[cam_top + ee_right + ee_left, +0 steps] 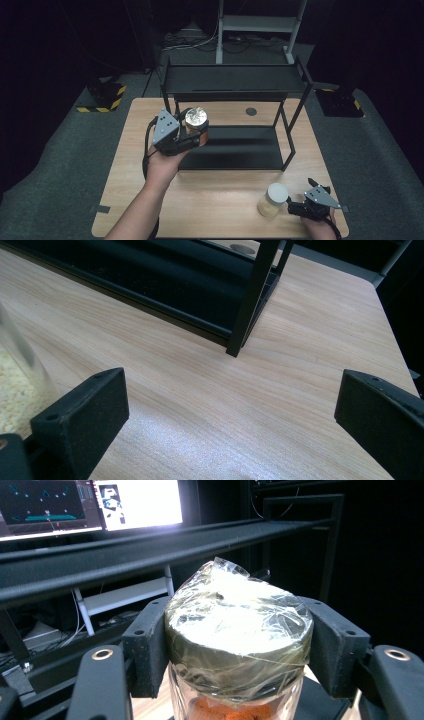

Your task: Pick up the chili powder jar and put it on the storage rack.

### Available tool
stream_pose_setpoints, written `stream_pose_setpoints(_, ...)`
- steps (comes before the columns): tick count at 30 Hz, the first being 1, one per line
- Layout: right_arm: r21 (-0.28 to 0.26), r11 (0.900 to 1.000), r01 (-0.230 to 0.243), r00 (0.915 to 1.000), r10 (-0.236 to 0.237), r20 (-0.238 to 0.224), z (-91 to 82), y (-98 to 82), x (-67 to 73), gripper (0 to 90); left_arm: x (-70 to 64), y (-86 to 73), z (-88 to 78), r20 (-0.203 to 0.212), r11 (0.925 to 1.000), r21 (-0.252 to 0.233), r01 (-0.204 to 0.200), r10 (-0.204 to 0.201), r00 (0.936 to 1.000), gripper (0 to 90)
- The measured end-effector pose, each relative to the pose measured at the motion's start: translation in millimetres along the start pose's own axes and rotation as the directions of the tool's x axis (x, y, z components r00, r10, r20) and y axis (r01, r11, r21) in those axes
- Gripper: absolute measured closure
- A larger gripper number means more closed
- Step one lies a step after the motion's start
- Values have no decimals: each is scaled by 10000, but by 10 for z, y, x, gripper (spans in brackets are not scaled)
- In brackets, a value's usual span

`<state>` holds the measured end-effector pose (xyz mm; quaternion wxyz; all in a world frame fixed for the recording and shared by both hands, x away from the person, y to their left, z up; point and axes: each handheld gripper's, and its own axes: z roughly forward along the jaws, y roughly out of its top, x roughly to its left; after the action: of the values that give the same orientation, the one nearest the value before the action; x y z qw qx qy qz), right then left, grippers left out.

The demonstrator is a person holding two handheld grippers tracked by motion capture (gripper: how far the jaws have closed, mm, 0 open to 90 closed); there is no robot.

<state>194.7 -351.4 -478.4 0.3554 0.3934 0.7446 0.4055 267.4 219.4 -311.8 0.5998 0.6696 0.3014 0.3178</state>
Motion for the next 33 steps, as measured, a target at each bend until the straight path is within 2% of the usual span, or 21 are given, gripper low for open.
stream_pose_setpoints(16, -44, 10000, -43, 10000, 43, -26, -4, -8, -10, 3, 44, 365, 109, 37, 9983, -552, -160, 162, 9999, 348)
stream_pose_setpoints(21, -57, 10000, -65, 10000, 65, -38, -5, -11, -15, 3, 58, 452, 121, 6, 9966, -822, -62, 62, 10000, 348)
stream_pose_setpoints(33, -76, 10000, -45, 10000, 44, -47, -8, -14, -13, 3, 68, 697, 210, -211, 9928, -1177, -210, 186, 9996, 348)
